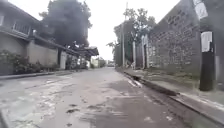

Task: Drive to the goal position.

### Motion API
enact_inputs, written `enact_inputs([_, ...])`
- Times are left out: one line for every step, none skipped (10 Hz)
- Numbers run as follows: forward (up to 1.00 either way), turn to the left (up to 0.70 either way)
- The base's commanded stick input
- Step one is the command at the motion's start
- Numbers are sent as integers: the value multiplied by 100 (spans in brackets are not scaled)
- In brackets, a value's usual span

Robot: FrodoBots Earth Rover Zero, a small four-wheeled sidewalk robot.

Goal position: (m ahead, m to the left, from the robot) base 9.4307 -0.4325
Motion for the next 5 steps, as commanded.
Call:
enact_inputs([70,0])
enact_inputs([70,0])
enact_inputs([70,0])
enact_inputs([70,-1])
enact_inputs([70,-32])
